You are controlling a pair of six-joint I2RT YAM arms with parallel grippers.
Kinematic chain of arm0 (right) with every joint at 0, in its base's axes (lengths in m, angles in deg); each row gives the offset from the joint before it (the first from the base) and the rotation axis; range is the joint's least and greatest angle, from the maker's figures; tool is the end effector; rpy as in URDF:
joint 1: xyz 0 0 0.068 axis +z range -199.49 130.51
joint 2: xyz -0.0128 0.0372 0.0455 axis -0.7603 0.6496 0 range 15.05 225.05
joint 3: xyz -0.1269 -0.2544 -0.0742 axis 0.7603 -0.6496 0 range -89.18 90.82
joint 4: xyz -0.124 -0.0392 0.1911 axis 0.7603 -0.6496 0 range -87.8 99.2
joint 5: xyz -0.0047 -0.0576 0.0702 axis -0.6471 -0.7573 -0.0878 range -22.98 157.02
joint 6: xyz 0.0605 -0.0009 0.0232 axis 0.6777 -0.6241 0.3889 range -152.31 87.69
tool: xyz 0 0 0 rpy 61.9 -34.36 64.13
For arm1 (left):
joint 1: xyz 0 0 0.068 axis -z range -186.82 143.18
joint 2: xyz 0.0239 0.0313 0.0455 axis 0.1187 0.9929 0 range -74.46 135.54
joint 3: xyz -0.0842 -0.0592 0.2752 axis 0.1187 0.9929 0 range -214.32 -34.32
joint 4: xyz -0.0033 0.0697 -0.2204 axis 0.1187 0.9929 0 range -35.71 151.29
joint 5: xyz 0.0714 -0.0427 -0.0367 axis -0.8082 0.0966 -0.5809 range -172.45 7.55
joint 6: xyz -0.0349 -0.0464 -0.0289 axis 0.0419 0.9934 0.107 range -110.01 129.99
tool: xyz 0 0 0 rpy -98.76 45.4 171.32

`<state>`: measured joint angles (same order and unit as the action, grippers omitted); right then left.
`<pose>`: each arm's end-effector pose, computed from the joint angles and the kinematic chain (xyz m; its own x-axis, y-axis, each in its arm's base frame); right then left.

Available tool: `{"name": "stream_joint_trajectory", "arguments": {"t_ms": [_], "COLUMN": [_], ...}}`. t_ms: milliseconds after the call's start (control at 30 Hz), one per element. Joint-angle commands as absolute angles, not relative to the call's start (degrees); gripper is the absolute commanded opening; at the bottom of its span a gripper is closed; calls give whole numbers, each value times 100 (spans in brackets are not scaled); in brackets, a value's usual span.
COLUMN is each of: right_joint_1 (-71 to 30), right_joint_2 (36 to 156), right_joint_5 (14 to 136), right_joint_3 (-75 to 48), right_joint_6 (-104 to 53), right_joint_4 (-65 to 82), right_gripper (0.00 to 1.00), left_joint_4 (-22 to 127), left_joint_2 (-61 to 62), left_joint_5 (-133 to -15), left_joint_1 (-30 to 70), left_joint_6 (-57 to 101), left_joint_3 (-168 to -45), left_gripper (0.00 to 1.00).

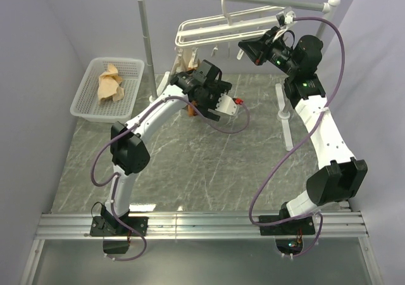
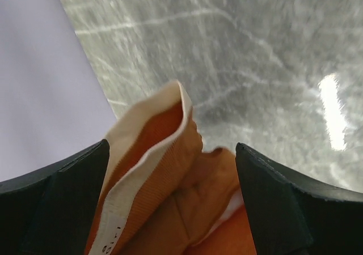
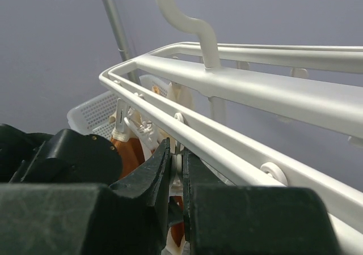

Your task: Clip the underwear to the hanger

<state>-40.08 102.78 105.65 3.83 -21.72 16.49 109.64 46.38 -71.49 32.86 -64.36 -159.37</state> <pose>0.3159 0.0844 0.5029 0.0772 0.1583 -0.9844 -0.7558 0.6532 0.0457 0.3413 -0.2957 0.3379 0.5302 0.7884 -0.3118 0.7710 -0.2954 0.5642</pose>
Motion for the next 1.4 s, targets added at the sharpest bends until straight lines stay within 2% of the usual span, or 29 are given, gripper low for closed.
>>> {"name": "stream_joint_trajectory", "arguments": {"t_ms": [0,133,167,233,333,533,600,833,933,967,1067,1167,1367], "right_joint_1": [-3947,-3947,-3947,-3938,-3947,-3956,-3947,-3947,-3956,-3956,-3947,-3955,-3947], "right_joint_2": [10022,10013,10022,10022,10031,10013,10022,10039,10048,10048,10039,10048,10057], "right_joint_5": [10657,10657,10657,10657,10640,10613,10613,10622,10639,10640,10622,10648,10657], "right_joint_3": [310,310,319,319,293,240,240,248,249,249,249,240,231], "right_joint_6": [-2264,-2282,-2282,-2273,-2264,-2212,-2203,-2202,-2194,-2194,-2194,-2185,-2141], "right_joint_4": [1588,1597,1597,1606,1632,1693,1702,1702,1702,1702,1694,1711,1755], "right_gripper": [0,0,0,0,0,0,0,0,0,0,0,0,0], "left_joint_4": [11194,11081,11011,10843,10773,10764,10825,10966,10913,10878,10825,10676,10579], "left_joint_2": [4797,4973,4964,4921,4885,4745,4675,4534,4420,4385,4235,4103,4182], "left_joint_5": [-7550,-7752,-7770,-7762,-7691,-7296,-7130,-6760,-6611,-6567,-6391,-6250,-6303], "left_joint_1": [3194,3089,3089,3063,3010,2922,2887,2852,2852,2860,2851,2860,2895], "left_joint_6": [-6718,-6806,-6823,-6832,-6832,-6832,-6884,-6937,-6946,-6964,-6990,-6981,-7017], "left_joint_3": [-16421,-16484,-16431,-16308,-16238,-16150,-16097,-16088,-16035,-16000,-15904,-15816,-16017], "left_gripper": [98,88,78,69,67,42,40,42,57,66,78,85,89]}}
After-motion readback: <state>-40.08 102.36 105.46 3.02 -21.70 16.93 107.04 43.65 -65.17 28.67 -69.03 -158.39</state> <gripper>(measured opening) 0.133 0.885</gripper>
